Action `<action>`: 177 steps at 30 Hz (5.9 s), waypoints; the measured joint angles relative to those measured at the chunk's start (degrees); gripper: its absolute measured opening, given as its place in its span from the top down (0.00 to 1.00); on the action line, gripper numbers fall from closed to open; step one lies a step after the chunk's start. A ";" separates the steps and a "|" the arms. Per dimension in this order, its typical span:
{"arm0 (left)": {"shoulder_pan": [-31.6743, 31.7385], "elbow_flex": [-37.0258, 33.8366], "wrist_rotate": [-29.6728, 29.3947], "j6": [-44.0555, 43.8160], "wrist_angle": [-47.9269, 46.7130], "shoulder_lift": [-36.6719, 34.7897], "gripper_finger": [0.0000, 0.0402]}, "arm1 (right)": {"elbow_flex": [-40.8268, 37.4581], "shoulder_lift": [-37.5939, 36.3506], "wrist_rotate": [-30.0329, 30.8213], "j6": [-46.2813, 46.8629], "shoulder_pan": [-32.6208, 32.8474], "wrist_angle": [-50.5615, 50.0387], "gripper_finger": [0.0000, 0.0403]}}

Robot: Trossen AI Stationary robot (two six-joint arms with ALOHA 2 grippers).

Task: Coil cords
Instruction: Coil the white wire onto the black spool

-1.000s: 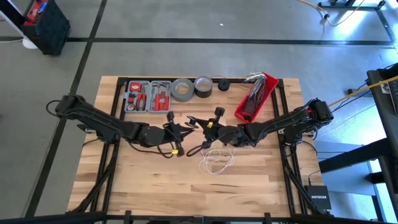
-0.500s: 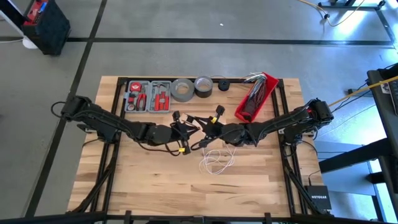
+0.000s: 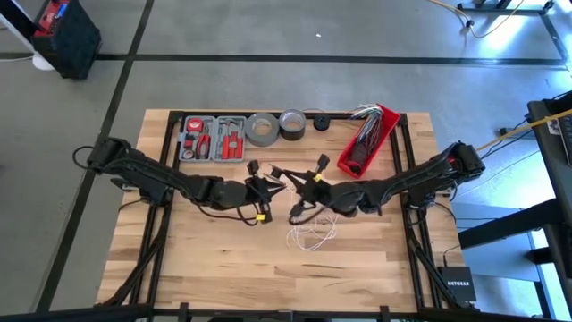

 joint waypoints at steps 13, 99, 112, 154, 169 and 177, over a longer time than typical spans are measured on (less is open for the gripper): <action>1.04 -0.09 -0.19 0.07 1.24 2.39 0.96 | 0.18 -1.57 2.10 -3.89 2.94 1.92 0.99; -0.95 0.29 -6.83 -2.85 -28.12 -13.55 0.99 | 0.16 -2.52 3.61 -11.35 5.78 -6.34 0.98; -5.26 0.25 -6.61 -10.31 -30.44 -19.07 0.99 | 0.16 3.30 -3.33 -12.04 -1.01 -14.07 0.99; -0.90 0.38 -1.89 -1.37 1.66 -0.64 0.98 | 4.24 3.97 -0.52 5.10 -2.16 -7.97 0.99; -0.70 0.43 -1.71 0.08 0.94 -0.29 0.98 | 5.21 -0.52 9.26 -2.25 5.32 -7.64 0.99; -0.58 0.33 -1.29 1.78 -1.06 -0.24 0.98 | 5.29 -1.24 12.49 -7.99 8.73 -3.66 0.99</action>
